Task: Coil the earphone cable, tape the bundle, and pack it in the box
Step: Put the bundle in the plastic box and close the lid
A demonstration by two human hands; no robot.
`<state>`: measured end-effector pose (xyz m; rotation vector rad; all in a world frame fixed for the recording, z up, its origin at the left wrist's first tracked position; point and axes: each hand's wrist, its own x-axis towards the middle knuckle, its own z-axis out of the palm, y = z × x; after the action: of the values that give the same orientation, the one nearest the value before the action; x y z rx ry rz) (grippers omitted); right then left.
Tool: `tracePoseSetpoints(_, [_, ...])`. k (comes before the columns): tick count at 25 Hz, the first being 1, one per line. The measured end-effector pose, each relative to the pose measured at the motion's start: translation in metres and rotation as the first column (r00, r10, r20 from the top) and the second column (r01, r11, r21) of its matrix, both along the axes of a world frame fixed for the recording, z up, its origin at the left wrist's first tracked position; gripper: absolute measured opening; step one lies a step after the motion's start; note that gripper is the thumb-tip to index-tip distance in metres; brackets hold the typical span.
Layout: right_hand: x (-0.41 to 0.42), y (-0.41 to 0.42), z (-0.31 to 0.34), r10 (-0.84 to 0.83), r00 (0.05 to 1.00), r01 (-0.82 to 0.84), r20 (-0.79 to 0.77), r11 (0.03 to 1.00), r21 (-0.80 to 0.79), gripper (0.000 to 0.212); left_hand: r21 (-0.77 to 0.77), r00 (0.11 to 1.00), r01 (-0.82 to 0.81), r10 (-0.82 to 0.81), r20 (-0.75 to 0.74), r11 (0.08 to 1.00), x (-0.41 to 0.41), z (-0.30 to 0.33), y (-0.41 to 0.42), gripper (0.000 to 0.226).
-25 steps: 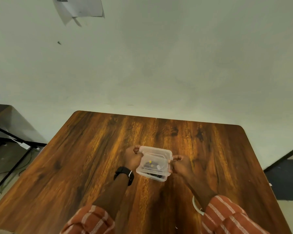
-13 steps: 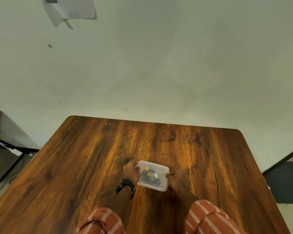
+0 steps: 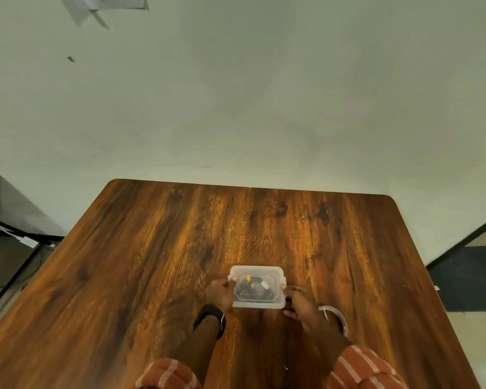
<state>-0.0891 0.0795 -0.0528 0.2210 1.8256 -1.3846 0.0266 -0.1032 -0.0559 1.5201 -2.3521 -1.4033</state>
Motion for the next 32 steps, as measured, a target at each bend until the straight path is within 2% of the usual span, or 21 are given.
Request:
tracePoseSetpoints(1, [0.003,0.009,0.001,-0.017,1.0,0.016,0.004,1.0,0.017,0.018,0.052,1.0,-0.006,0.008,-0.028,0.999,0.008,0.002,0.01,0.035])
tracePoseSetpoints(4, [0.017,0.036,0.007,-0.025,0.999,0.028,-0.03,0.997,0.077,0.015,0.364,0.983,-0.035,0.098,-0.157,0.931,0.034,0.003,0.034,0.021])
tracePoseSetpoints(6, [0.027,0.051,0.008,0.055,0.984,-0.029,-0.168,0.988,0.153,0.01,0.424,0.97,-0.052,0.146,-0.193,0.904,0.05,0.006,0.049,0.015])
tracePoseSetpoints(8, [0.036,0.054,0.012,0.096,0.939,-0.035,-0.33,0.982,0.187,0.003,0.362,0.957,-0.113,0.199,-0.213,0.925,0.054,0.013,0.059,0.012])
tracePoseSetpoints(10, [0.044,0.05,0.013,0.128,0.867,0.01,-0.482,0.962,0.272,0.009,0.161,0.969,-0.145,0.173,-0.175,0.976,0.053,0.021,0.066,0.017])
tracePoseSetpoints(12, [0.051,0.046,0.011,0.17,0.798,0.046,-0.578,0.939,0.34,0.015,-0.021,0.986,-0.121,0.118,-0.115,0.992,0.051,0.025,0.071,0.019])
tracePoseSetpoints(15, [0.062,0.045,0.006,0.221,0.741,0.041,-0.634,0.928,0.371,0.015,-0.227,1.0,0.0,0.007,0.028,0.974,0.047,0.027,0.076,0.024])
tracePoseSetpoints(18, [0.06,0.045,0.01,0.246,0.731,0.021,-0.636,0.924,0.382,0.017,-0.269,0.996,0.016,0.007,0.083,0.963,0.044,0.027,0.075,0.025])
tracePoseSetpoints(20, [0.058,0.059,0.016,0.275,0.69,0.013,-0.669,0.92,0.391,0.021,-0.285,0.999,0.005,0.011,0.053,0.958,0.046,0.025,0.078,0.028])
tracePoseSetpoints(22, [0.058,0.092,0.014,0.435,0.536,0.068,-0.724,0.832,0.55,0.025,-0.473,0.999,0.031,-0.014,0.039,0.881,0.055,0.021,0.087,0.033])
tracePoseSetpoints(23, [0.058,0.113,0.01,0.551,0.477,0.077,-0.684,0.749,0.658,0.033,-0.57,0.995,0.098,-0.087,0.047,0.816,0.06,0.02,0.097,0.032])
tracePoseSetpoints(24, [0.06,0.132,0.005,0.655,0.461,0.041,-0.599,0.659,0.751,0.043,-0.639,0.983,0.165,-0.181,0.041,0.752,0.062,0.019,0.111,0.029])
tracePoseSetpoints(26, [0.061,0.159,-0.005,0.755,0.471,-0.099,-0.456,0.559,0.823,0.05,-0.625,0.948,0.211,-0.313,-0.057,0.752,0.057,0.021,0.142,0.024])
tracePoseSetpoints(28, [0.06,0.167,-0.006,0.774,0.456,-0.158,-0.439,0.556,0.816,0.047,-0.501,0.941,0.175,-0.293,-0.168,0.848,0.049,0.025,0.162,0.026])
tracePoseSetpoints(30, [0.064,0.16,0.003,0.713,0.436,-0.119,-0.549,0.651,0.75,0.047,-0.469,0.95,0.039,-0.178,-0.256,0.882,0.048,0.022,0.161,0.028])
tracePoseSetpoints(32, [0.069,0.139,0.018,0.614,0.333,-0.095,-0.715,0.777,0.622,0.046,-0.464,0.964,-0.102,-0.027,-0.263,0.88,0.052,0.032,0.147,0.028])
